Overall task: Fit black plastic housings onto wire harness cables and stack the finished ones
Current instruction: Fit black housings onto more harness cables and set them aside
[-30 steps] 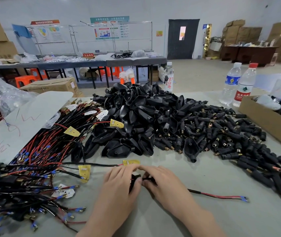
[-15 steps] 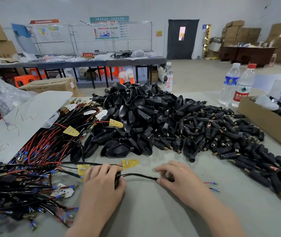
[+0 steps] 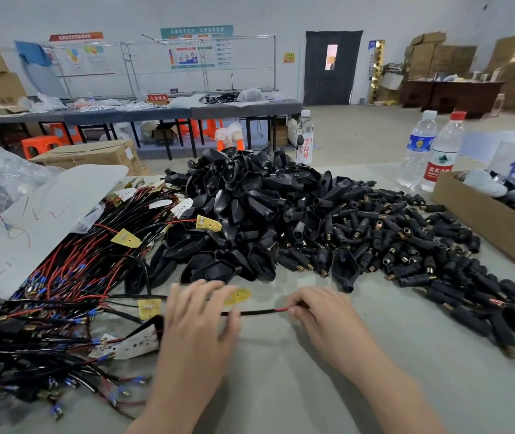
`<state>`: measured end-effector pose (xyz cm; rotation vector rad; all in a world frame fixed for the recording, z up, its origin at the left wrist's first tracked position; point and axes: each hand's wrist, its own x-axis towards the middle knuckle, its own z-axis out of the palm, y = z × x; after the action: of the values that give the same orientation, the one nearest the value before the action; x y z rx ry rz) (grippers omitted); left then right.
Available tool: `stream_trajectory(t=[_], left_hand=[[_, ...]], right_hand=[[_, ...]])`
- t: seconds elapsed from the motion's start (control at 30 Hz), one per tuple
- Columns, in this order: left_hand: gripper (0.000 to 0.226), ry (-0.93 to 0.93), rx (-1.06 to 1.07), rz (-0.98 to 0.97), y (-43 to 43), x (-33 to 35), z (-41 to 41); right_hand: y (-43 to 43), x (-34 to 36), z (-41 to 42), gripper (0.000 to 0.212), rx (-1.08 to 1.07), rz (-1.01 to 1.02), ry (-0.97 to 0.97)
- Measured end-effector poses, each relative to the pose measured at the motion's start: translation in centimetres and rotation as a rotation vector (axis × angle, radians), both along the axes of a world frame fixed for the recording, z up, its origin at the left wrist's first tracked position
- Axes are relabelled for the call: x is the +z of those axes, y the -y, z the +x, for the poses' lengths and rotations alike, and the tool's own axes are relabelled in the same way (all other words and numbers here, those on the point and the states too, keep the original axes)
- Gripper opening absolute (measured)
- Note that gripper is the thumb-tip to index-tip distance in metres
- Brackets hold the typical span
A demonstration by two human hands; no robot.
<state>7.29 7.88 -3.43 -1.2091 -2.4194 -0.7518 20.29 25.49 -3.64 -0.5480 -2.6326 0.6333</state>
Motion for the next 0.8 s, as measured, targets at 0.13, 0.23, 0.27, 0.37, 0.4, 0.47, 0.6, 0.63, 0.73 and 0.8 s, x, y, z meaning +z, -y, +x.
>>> stream_trajectory(t=[0.13,0.23,0.27,0.37,0.4,0.47,0.6,0.63,0.73,0.8], left_hand=[[0.03,0.228,-0.233,0.041,-1.4,-0.6,2.3],[0.017,0.415,-0.249,0.088,-1.7,-1.0,1.9],[0.019,0.433,-0.24,0.096,-1.7,-1.1,1.8],[0.018,0.492,-0.214,0.152,-1.8,-1.6,1.5],[0.015,0.517,-0.201,0.187,-1.8,-1.7,1.4],[0.013,0.556,-0.177,0.254,-1.9,-1.9,1.2],[0.012,0.623,-0.184,0.352,-1.9,-1.9,1.0],[0.011,0.628,-0.199,0.354,-1.8,-1.8,1.0],[0.003,0.64,-0.228,0.357,-1.7,-1.7,0.9],[0.008,0.646,-0.242,0.368,-1.6,-1.7,0.8]], right_hand=[[1.8,-0.1,-1.1,0.009,0.054,0.16,-0.105],[1.8,-0.3,-1.0,0.009,0.06,0.178,-0.159],[1.7,-0.3,-1.0,0.009,0.057,0.173,-0.161],[1.4,-0.6,-0.9,0.008,0.046,0.147,-0.17],[1.3,-0.7,-0.9,0.01,0.035,0.135,-0.191],[1.1,-0.6,-1.0,0.019,-0.027,0.084,-0.281],[0.0,-1.1,-0.6,0.033,-0.25,-0.061,-0.336],[-0.3,-1.5,-0.5,0.035,-0.282,-0.086,-0.292],[-0.7,-2.3,-0.4,0.042,-0.349,-0.175,-0.179],[-0.8,-2.4,-0.7,0.045,-0.392,-0.224,-0.178]])
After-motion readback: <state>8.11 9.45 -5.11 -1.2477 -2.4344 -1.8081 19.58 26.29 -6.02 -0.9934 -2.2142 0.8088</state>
